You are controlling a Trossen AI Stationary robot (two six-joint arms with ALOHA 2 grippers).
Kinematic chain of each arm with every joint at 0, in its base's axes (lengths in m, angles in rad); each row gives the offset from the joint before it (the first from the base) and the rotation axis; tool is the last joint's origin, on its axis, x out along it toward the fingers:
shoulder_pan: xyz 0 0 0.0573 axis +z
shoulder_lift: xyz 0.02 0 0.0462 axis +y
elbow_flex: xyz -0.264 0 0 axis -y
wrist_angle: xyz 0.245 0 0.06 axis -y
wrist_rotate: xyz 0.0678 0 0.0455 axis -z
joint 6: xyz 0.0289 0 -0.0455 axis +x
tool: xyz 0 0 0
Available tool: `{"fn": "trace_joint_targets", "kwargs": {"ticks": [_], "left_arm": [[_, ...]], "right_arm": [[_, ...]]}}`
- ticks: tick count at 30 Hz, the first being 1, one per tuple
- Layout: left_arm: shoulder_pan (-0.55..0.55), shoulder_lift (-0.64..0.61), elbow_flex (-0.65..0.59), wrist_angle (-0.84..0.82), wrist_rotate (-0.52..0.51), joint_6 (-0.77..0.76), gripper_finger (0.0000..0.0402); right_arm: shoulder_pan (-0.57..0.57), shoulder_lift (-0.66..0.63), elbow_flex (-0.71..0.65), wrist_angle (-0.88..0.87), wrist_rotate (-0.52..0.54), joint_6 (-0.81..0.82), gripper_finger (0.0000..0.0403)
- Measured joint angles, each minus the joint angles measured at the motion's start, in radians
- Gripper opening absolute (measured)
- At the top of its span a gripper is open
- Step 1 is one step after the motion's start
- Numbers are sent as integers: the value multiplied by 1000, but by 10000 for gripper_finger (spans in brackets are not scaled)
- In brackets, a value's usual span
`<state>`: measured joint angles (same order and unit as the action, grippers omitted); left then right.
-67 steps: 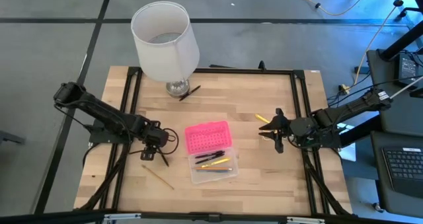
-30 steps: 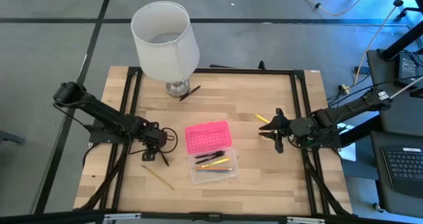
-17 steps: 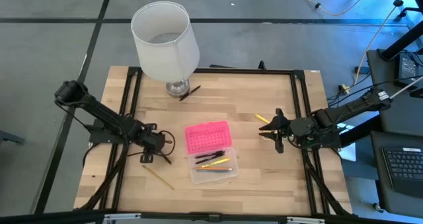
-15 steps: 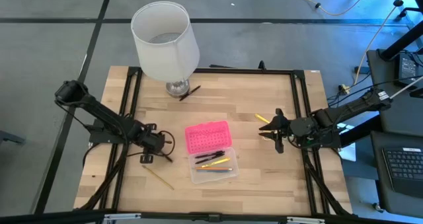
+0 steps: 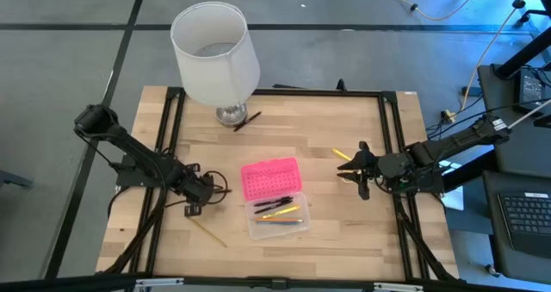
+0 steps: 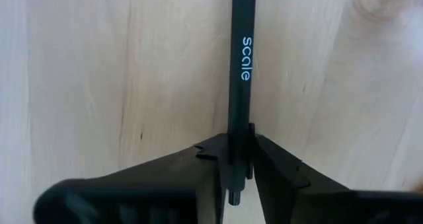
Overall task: Pick & place school supplies into a supply box
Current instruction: Put the black pen into the transparent supply box
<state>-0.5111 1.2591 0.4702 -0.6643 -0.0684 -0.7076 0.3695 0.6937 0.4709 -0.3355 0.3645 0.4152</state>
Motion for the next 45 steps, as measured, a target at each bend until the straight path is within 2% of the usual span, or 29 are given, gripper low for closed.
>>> {"fn": "trace_joint_targets", "kwargs": {"ticks": [9, 24, 28, 32, 36, 41, 45], "left_arm": [[1, -3, 29, -6, -1, 8, 38], [1, -3, 202, 29, 46, -64, 39], [8, -4, 264, 158, 7, 3, 40], [40, 9, 307, 334, -83, 112, 38], [99, 73, 379, 383, -87, 157, 38], [167, 227, 505, 375, -19, 230, 39], [215, 358, 613, 338, 43, 200, 40]], "right_arm": [[0, 0, 0, 0, 0, -3, 108], [0, 0, 0, 1, 0, -29, 108], [0, 0, 0, 1, 7, -35, 108], [0, 0, 0, 1, 9, -54, 108], [0, 0, 0, 3, 9, -55, 108], [0, 0, 0, 3, 9, -57, 108], [0, 0, 0, 2, 9, -57, 108]]}}
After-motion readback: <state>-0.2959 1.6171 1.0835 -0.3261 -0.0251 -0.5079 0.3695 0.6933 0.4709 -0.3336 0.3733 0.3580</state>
